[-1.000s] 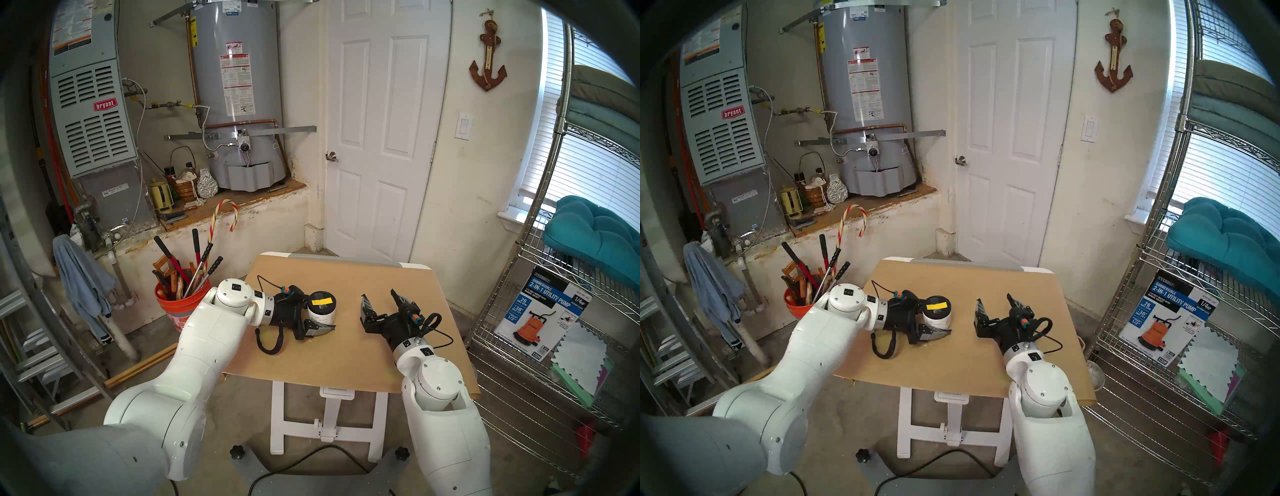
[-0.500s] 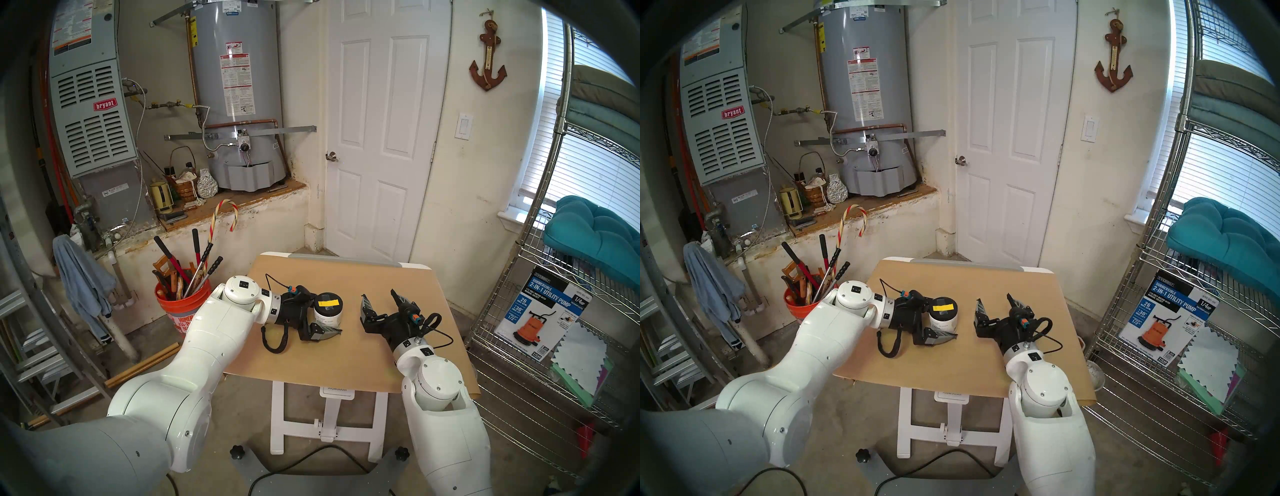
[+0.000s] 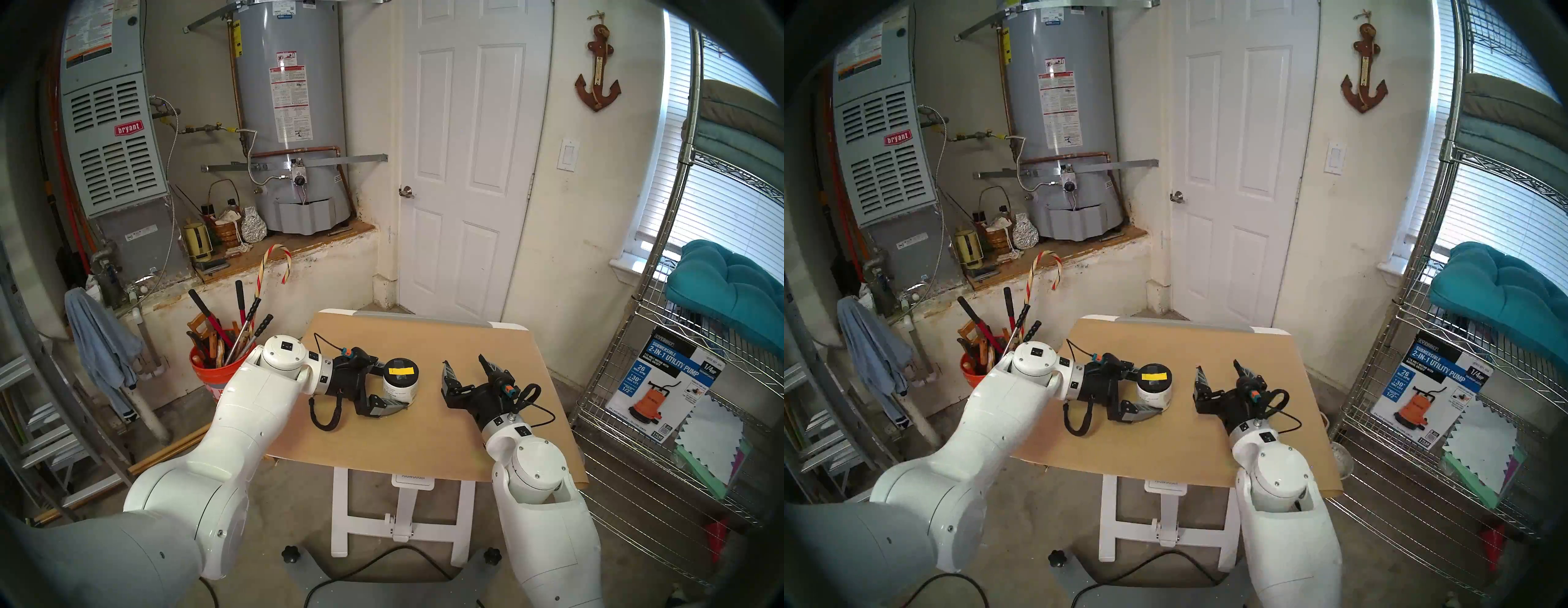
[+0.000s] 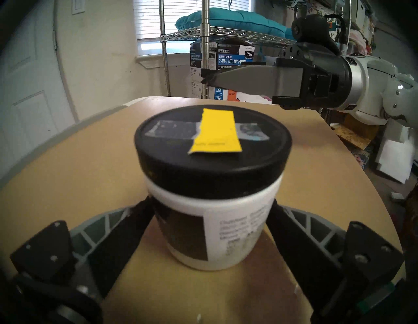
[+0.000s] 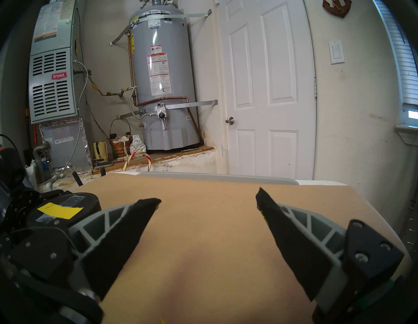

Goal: Open paint jar

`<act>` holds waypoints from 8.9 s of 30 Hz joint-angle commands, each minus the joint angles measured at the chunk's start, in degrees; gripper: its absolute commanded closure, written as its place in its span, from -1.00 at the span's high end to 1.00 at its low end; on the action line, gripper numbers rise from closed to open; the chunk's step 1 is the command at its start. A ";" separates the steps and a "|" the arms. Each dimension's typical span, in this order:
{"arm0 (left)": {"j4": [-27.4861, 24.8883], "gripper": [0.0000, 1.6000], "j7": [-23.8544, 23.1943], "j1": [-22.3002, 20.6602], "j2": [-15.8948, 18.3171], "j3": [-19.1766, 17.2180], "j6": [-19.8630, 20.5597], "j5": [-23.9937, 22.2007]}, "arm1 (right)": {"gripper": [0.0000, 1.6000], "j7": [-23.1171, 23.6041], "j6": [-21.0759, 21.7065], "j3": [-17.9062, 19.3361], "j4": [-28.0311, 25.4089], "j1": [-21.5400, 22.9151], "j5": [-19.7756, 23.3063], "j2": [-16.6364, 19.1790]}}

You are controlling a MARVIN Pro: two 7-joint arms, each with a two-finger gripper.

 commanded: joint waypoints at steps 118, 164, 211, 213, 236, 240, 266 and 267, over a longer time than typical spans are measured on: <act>0.47 -1.00 -3.51 -0.88 -0.52 -2.38 -0.66 0.32 | 1.00 30.43 19.21 -11.34 0.03 17.82 -0.31 12.77; 5.59 -1.00 -3.73 -3.74 -0.83 -2.36 -2.59 0.54 | 1.00 30.72 21.05 -12.60 -1.44 14.80 -3.69 10.87; 4.71 -1.00 -4.98 -3.50 -0.01 -0.70 -1.13 0.53 | 1.00 25.68 16.53 -12.27 4.56 17.02 -4.42 8.16; 4.88 -1.00 -4.93 -3.59 -0.03 -0.66 -1.17 0.56 | 1.00 26.02 17.04 -12.01 4.32 16.89 -3.92 8.20; 5.43 -1.00 -5.10 -3.98 0.12 -0.66 -1.44 0.39 | -0.08 29.37 17.38 -11.27 4.22 16.37 -3.95 8.66; 5.25 -1.00 -5.25 -3.93 0.18 -0.70 -1.33 0.29 | -0.66 30.64 16.88 -11.44 4.74 16.90 -3.91 9.08; 6.25 -1.00 -7.03 -4.46 0.96 -0.24 -1.51 0.61 | -0.95 42.39 8.92 -14.41 19.59 28.76 -3.27 11.90; 6.25 -1.00 -7.03 -4.46 0.96 -0.24 -1.51 0.61 | -0.95 42.39 8.92 -14.41 19.59 28.76 -3.27 11.90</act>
